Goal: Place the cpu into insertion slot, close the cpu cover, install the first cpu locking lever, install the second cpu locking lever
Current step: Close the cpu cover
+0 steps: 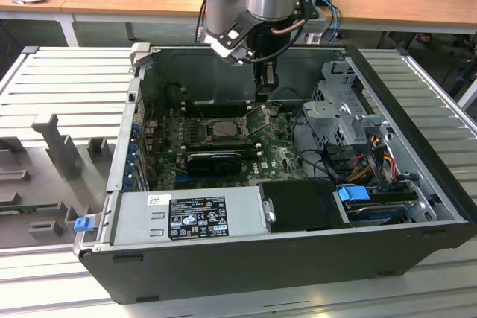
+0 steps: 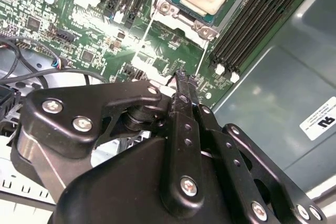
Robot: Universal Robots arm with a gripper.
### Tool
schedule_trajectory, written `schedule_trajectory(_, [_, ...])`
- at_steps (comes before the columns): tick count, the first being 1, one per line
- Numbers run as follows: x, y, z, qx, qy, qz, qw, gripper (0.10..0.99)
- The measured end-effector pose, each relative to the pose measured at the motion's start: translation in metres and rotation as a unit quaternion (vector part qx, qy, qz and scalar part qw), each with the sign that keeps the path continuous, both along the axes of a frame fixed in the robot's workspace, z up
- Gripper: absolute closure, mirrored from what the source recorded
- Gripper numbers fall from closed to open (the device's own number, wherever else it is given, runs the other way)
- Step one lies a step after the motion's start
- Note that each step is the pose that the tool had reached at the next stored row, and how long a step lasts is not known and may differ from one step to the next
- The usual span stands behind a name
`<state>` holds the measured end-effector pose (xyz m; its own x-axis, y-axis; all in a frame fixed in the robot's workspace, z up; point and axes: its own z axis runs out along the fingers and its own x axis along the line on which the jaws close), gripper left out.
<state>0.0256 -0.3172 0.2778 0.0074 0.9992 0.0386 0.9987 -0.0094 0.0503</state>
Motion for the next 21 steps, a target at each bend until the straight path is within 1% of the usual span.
schedule_trajectory(3, [0.0002,0.0000,-0.0022,0.0001,0.0000,0.000,1.0000,0.980])
schedule_trajectory(5, [0.0005,0.0000,-0.0069,0.0001,0.0000,0.000,1.0000,0.980])
schedule_trajectory(8, [0.0074,0.0000,-0.0122,0.0002,-0.0001,0.000,1.0000,0.980])
schedule_trajectory(9, [0.0132,0.0000,-0.0143,0.0001,0.0000,0.000,1.0000,0.980])
schedule_trajectory(10, [0.0155,0.0000,-0.0163,0.0001,0.0001,0.000,1.0000,0.980])
schedule_trajectory(12, [0.0165,0.0000,-0.0194,0.0002,0.0000,0.001,1.0000,0.980])
schedule_trajectory(18, [0.0248,0.0000,-0.0216,0.0002,0.0000,0.003,1.0000,0.980])
schedule_trajectory(21, [0.0334,-0.0001,-0.0235,0.0001,0.0002,0.004,1.0000,0.980])
